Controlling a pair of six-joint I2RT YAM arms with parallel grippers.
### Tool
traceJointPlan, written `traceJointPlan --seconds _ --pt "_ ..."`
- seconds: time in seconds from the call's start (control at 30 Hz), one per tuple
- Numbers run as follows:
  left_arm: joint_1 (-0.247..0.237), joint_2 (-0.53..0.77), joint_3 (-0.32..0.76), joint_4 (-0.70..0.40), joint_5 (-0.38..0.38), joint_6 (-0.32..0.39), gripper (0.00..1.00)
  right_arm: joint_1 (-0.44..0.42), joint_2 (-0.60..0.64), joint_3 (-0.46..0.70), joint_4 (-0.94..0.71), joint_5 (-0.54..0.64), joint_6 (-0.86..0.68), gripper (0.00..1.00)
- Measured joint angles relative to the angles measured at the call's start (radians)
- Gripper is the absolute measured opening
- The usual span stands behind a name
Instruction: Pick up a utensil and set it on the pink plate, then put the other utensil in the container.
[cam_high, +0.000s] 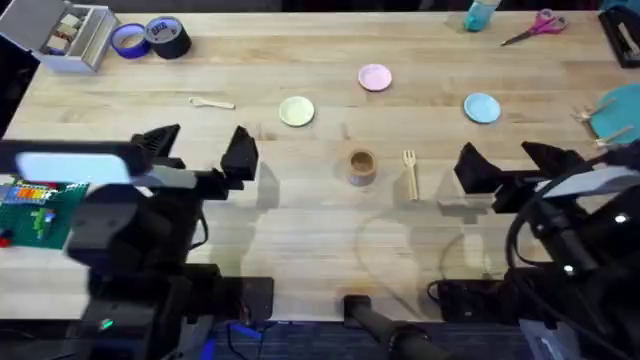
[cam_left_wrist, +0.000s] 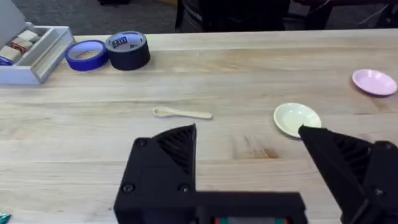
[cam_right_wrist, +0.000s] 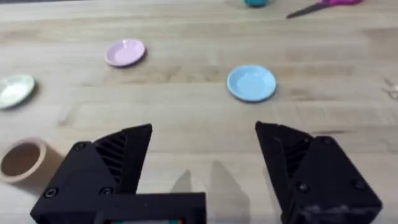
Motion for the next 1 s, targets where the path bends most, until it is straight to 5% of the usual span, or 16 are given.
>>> traceJointPlan --seconds 0.27,0.53,0.77,1.0 --pt "0.0 0.213 0.322 -0.271 0.009 0.002 0.993 0.0 0.148 0.237 -0.167 0.01 0.004 0.996" --pt "0.0 0.461 0.551 -0.493 0.1 0.004 0.993 0.0 0.374 0.503 -0.391 0.012 0.007 0.996" --pt "0.0 0.59 0.667 -0.658 0.155 0.002 0.993 0.0 0.525 0.692 -0.593 -0.004 0.007 0.996" --pt "0.0 0.645 0.709 -0.783 0.17 -0.036 0.993 0.0 0.583 0.732 -0.746 -0.021 0.007 0.996"
